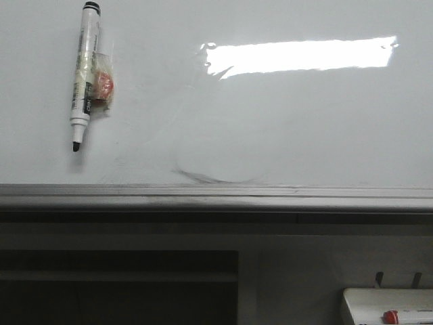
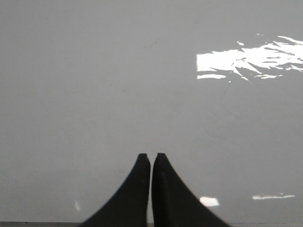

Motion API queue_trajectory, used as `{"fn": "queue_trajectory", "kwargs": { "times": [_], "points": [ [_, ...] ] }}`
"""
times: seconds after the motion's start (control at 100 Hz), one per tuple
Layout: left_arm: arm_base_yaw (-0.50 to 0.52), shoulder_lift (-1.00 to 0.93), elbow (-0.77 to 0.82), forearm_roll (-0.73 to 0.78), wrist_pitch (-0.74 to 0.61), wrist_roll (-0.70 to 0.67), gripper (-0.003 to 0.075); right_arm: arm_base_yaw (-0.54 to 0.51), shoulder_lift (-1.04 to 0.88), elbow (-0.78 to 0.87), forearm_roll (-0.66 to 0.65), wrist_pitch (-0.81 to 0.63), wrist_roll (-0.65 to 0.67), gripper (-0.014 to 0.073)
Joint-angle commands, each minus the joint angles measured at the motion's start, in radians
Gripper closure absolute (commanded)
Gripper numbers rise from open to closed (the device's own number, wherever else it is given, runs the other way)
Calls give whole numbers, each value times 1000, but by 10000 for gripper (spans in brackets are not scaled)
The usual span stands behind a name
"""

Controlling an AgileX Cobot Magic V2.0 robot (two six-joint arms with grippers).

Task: Write number 2 on whiteboard

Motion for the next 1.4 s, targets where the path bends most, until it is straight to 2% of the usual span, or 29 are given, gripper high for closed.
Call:
{"fn": "queue_trajectory", "kwargs": {
  "times": [0.0,0.13,0.25,0.4,0.55,0.62,0.74,0.88,1.09,1.19,1.29,1.39],
  "points": [
    [-3,-27,28,-13,-127,-12,739,-5,-25,23,1,-51,-8,664],
    [-3,-27,24,-159,-197,-78,740,-5,-22,-11,15,127,24,664],
    [-3,-27,-9,-168,-162,-80,740,-3,31,-96,61,269,24,664],
    [-3,28,-128,-167,43,-80,740,-3,133,-244,107,487,24,664],
    [-3,116,-287,-166,260,-80,740,-3,214,-375,260,678,24,664],
    [-3,130,-339,-159,344,-80,740,-3,224,-407,269,760,24,664],
    [-3,133,-378,-187,370,-73,739,-3,224,-398,269,787,24,664],
    [-3,133,-370,-280,344,39,724,-3,224,-396,269,783,24,664],
    [-3,133,-343,-366,304,69,540,26,224,-396,269,786,24,664],
    [-3,140,-330,-447,302,188,461,26,224,-396,269,782,13,664],
    [-46,155,-321,-668,309,464,416,27,224,-396,272,782,11,664],
    [-115,189,-303,-929,335,764,410,27,224,-396,276,784,11,664]
  ]
}}
